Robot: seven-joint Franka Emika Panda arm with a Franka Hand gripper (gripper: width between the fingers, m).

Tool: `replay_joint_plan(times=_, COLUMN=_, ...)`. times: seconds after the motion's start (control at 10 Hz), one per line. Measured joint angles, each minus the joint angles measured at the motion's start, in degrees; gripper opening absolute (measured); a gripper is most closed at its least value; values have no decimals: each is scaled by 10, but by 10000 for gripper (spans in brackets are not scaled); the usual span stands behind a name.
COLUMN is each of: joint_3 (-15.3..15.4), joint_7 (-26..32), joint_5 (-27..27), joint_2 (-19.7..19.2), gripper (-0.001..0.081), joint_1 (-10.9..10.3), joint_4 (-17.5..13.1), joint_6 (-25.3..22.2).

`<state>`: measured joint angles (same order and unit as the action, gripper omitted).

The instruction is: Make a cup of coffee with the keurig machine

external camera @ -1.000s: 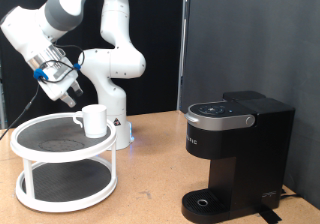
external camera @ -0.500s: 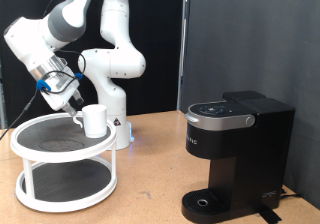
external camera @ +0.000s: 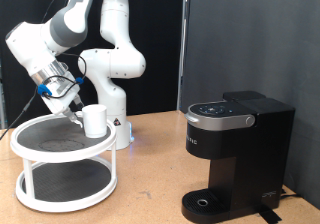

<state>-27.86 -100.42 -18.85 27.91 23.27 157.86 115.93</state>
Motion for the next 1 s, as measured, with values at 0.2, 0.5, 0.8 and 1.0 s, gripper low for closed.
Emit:
replay_joint_plan(times=0.2, joint_3=0, joint_7=0, joint_5=-12, joint_2=-5, gripper=722, joint_1=-7, joint_4=0, joint_6=9)
replay_joint_plan(times=0.5, joint_3=6, joint_7=-16, joint_5=-29, joint_2=-16, gripper=325, joint_1=-13, joint_4=-1, joint_6=26)
replay_joint_plan(times=0.8, joint_3=16, joint_7=-22, joint_5=-34, joint_2=-23, gripper=95, joint_1=-15, joint_4=-1, joint_6=34)
replay_joint_plan(times=1.0, joint_3=17, joint_7=-21, joint_5=-34, joint_2=-22, gripper=7, joint_1=-15, joint_4=-1, joint_6=34)
